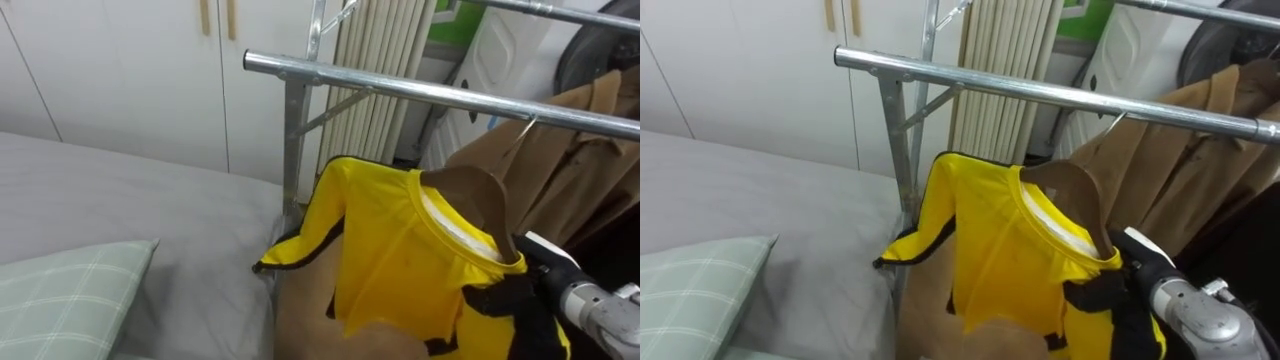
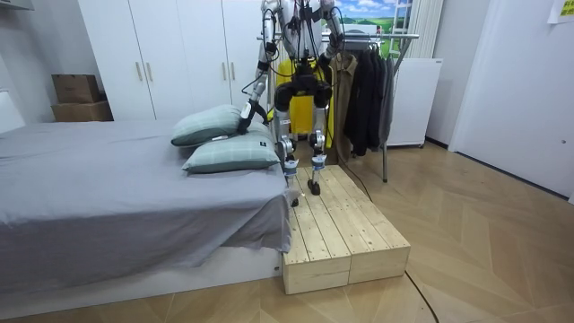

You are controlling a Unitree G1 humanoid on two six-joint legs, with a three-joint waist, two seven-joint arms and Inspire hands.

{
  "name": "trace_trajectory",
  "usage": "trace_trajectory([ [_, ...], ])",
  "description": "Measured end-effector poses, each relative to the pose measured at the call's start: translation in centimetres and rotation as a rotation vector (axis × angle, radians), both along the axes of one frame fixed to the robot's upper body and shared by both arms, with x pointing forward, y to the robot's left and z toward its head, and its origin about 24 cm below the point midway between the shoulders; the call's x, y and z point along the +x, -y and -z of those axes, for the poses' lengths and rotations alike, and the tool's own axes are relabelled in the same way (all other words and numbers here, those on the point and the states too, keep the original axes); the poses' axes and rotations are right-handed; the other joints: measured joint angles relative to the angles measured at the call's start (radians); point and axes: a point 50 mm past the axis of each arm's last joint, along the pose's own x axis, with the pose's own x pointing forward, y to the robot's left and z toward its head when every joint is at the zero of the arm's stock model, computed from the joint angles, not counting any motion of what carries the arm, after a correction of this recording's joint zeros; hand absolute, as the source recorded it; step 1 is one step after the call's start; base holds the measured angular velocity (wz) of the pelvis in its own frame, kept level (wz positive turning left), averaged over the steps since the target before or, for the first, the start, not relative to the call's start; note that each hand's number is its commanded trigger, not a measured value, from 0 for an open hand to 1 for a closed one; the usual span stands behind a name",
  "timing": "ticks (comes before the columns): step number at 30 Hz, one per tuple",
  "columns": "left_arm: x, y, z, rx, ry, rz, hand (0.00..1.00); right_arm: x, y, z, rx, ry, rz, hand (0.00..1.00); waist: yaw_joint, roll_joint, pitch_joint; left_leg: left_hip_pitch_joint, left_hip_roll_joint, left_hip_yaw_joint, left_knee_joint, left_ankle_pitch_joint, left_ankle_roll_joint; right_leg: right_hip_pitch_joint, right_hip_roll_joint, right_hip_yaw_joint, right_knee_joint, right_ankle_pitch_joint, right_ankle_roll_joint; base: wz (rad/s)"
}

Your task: Hang clothes

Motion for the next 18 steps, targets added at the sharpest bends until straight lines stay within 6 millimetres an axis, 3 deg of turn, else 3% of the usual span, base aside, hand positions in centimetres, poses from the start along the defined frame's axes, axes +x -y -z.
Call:
trace_trajectory([
  [18, -0.1, -0.3, -0.1, -0.008, 0.006, -0.015, 0.00, -0.2, 1.3, -0.5, -0.045, -0.015, 0.002, 1.00, -0.012, -0.017, -0.0018, 0.000, 0.000, 0.001, -0.001, 0.000, 0.000, 0.001, -0.001, -0.003, -0.001, 0.000, 0.000, 0.00],
])
